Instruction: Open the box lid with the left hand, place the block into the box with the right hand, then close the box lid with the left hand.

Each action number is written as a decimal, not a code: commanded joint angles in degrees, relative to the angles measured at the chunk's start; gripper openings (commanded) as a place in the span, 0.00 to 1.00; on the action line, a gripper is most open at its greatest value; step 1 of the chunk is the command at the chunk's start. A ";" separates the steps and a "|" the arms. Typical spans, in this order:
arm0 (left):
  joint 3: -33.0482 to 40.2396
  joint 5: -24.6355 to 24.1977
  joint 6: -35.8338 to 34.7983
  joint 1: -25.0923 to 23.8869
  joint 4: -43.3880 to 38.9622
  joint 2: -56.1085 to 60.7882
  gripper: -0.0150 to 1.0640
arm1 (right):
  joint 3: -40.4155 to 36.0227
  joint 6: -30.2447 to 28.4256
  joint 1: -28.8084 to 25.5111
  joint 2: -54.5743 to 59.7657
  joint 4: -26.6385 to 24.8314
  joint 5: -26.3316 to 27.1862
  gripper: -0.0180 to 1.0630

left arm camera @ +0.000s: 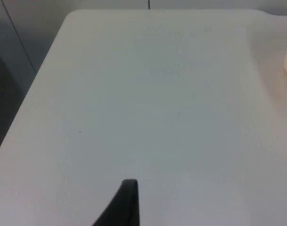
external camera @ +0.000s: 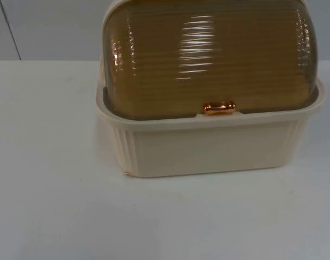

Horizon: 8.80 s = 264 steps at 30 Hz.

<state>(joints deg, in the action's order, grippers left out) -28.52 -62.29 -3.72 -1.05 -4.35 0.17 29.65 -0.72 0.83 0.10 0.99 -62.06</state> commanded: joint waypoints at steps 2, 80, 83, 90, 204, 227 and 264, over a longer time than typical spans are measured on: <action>0.26 0.66 -0.04 0.27 0.48 -0.17 0.99 | -0.14 1.59 -0.04 -0.10 0.19 0.42 0.98; -28.41 22.80 -5.50 2.77 -5.66 -46.00 0.99 | 28.73 -6.29 -0.04 46.76 -7.76 17.04 0.98; -28.41 22.79 -5.50 2.77 -6.39 -46.00 0.99 | 28.73 -5.91 -0.04 49.56 -8.65 19.47 0.98; -28.21 21.05 -6.36 2.77 -6.16 -48.39 0.99 | 28.73 -4.53 -0.04 51.68 -5.09 19.48 0.98; -29.42 32.84 -48.50 60.97 -95.60 -108.08 0.01 | 28.73 -2.27 -0.04 51.58 4.88 19.91 0.98; -31.15 37.61 -44.46 57.63 -95.08 -108.08 0.01 | 28.73 -1.81 -0.04 51.58 4.88 19.91 0.98; -31.15 39.75 -35.99 55.62 -87.27 -108.08 0.01 | 28.73 -1.83 -0.04 51.58 5.47 19.80 0.98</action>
<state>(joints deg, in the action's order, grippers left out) -59.42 -22.55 -39.52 54.86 -92.14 -107.93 58.00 -2.56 0.83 51.86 6.00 -42.58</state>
